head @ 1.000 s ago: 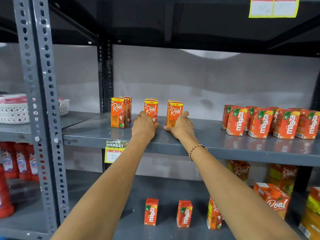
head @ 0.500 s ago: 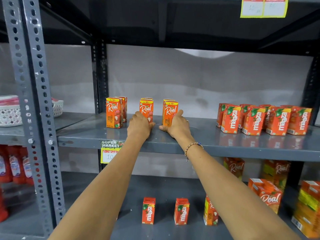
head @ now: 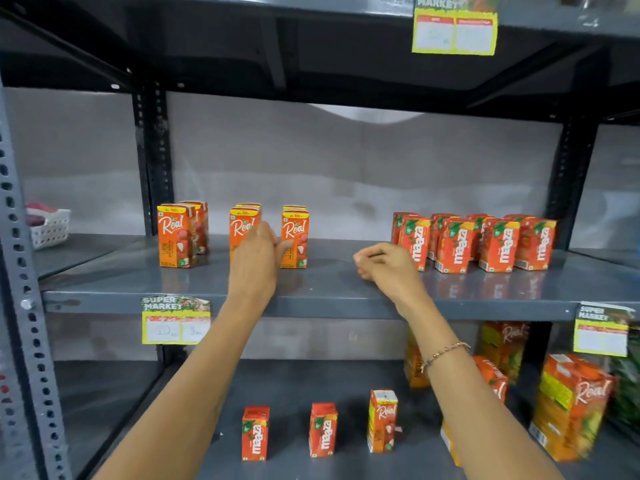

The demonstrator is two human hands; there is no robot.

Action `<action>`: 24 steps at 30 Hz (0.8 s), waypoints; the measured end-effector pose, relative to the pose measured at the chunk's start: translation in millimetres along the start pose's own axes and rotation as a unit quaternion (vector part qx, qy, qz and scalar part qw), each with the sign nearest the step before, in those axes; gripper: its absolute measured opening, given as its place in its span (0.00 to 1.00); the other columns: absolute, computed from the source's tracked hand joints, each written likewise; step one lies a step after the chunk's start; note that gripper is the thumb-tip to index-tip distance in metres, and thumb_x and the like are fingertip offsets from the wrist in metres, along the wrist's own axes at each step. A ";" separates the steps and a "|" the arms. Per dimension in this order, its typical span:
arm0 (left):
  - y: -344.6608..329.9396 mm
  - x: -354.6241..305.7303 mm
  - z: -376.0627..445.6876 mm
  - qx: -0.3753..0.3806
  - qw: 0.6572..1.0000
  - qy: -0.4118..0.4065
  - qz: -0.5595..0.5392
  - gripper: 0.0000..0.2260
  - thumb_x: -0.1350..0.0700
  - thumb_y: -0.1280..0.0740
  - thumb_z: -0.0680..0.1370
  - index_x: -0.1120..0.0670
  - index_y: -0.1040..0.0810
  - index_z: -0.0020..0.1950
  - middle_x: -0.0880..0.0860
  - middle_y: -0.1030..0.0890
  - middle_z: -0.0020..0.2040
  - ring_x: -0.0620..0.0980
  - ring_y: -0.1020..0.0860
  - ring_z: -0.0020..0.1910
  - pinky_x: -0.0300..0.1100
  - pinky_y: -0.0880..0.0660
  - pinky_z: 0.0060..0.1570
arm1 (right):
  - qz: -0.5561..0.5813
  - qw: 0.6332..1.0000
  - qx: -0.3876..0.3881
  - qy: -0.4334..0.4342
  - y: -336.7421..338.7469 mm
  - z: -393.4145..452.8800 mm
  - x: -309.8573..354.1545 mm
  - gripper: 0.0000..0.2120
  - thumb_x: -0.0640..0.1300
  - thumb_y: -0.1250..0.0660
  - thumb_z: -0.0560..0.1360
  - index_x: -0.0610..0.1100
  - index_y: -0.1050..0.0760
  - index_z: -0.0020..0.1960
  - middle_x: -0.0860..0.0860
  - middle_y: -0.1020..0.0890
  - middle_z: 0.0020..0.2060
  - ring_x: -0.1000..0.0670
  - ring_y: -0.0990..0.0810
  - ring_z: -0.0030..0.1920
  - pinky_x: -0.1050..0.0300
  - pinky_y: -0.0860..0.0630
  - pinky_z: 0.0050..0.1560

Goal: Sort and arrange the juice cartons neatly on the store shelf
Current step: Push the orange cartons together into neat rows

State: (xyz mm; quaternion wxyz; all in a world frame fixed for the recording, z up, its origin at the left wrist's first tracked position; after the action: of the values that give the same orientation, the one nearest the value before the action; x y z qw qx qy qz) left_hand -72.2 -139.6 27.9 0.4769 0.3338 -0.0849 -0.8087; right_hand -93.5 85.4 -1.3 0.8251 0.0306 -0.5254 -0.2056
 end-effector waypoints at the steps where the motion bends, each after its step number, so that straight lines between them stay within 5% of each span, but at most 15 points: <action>1: -8.5 -16.7 -1.2 0.006 1.000 -0.026 -0.005 0.13 0.49 0.36 0.79 0.59 0.28 0.49 0.59 0.21 0.47 0.58 0.23 0.44 0.47 0.32 0.41 | 0.003 1.000 -0.023 0.002 19.1 0.6 -1.9 0.06 0.40 0.31 0.72 0.48 0.22 0.38 0.48 0.17 0.34 0.47 0.18 0.39 0.50 0.20 0.48; 6: -74.8 -86.3 -4.1 0.074 0.995 -0.027 -0.067 0.11 0.56 0.35 0.78 0.60 0.26 0.58 0.58 0.21 0.55 0.58 0.22 0.54 0.48 0.30 0.51 | -0.054 0.987 -0.153 -0.008 111.9 14.0 -18.2 0.08 0.39 0.33 0.71 0.49 0.22 0.35 0.46 0.15 0.37 0.44 0.16 0.44 0.51 0.20 0.51; 9: -113.6 -120.4 -8.5 0.128 0.987 0.008 -0.093 0.22 0.56 0.33 0.77 0.62 0.33 0.67 0.59 0.28 0.65 0.57 0.28 0.63 0.46 0.34 0.59 | -0.131 0.970 -0.200 -0.033 147.3 23.1 -32.4 0.07 0.41 0.32 0.72 0.38 0.19 0.46 0.46 0.17 0.42 0.46 0.20 0.45 0.60 0.28 0.47; 12: -150.3 -147.1 -15.1 0.184 0.977 0.053 -0.093 0.28 0.56 0.32 0.76 0.65 0.40 0.70 0.61 0.35 0.68 0.60 0.32 0.66 0.47 0.35 0.62 | -0.216 0.963 -0.148 -0.060 150.7 42.2 -48.8 0.25 0.51 0.27 0.68 0.34 0.25 0.56 0.44 0.18 0.50 0.44 0.19 0.50 0.57 0.28 0.44; 15: -180.5 -164.3 -19.4 0.210 0.970 0.092 -0.081 0.27 0.57 0.33 0.76 0.66 0.41 0.68 0.62 0.36 0.66 0.62 0.33 0.65 0.49 0.33 0.62 | -0.257 0.958 -0.097 -0.079 143.6 57.7 -59.0 0.41 0.55 0.25 0.66 0.32 0.39 0.67 0.38 0.24 0.62 0.39 0.23 0.61 0.50 0.25 0.57; 20: -198.4 -180.7 -19.1 0.175 0.977 0.117 -0.019 0.32 0.49 0.32 0.75 0.66 0.42 0.69 0.62 0.34 0.66 0.60 0.32 0.65 0.48 0.32 0.62 | -0.274 0.956 -0.081 -0.067 144.9 68.5 -62.3 0.39 0.53 0.25 0.68 0.32 0.40 0.66 0.38 0.22 0.59 0.39 0.21 0.58 0.54 0.25 0.50; 24: -207.3 -181.3 -15.4 0.145 0.981 0.120 0.038 0.27 0.52 0.34 0.78 0.65 0.41 0.69 0.62 0.33 0.66 0.59 0.30 0.64 0.46 0.29 0.59 | -0.269 0.955 -0.111 -0.056 151.1 70.3 -70.8 0.37 0.52 0.25 0.68 0.34 0.38 0.66 0.39 0.23 0.61 0.38 0.23 0.61 0.51 0.25 0.56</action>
State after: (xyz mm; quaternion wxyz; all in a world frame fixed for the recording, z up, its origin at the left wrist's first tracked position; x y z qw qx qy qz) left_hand -152.3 123.4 4.9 0.4605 0.4906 -0.1559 -0.7231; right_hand -134.6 261.4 9.9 0.7070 0.0673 -0.5169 -0.4780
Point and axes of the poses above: each hand's wrist, its own z-axis towards the middle knuckle, its own y-axis out of the back of the hand, x = y × z, the point moved 7 cm from there along z, towards the middle knuckle
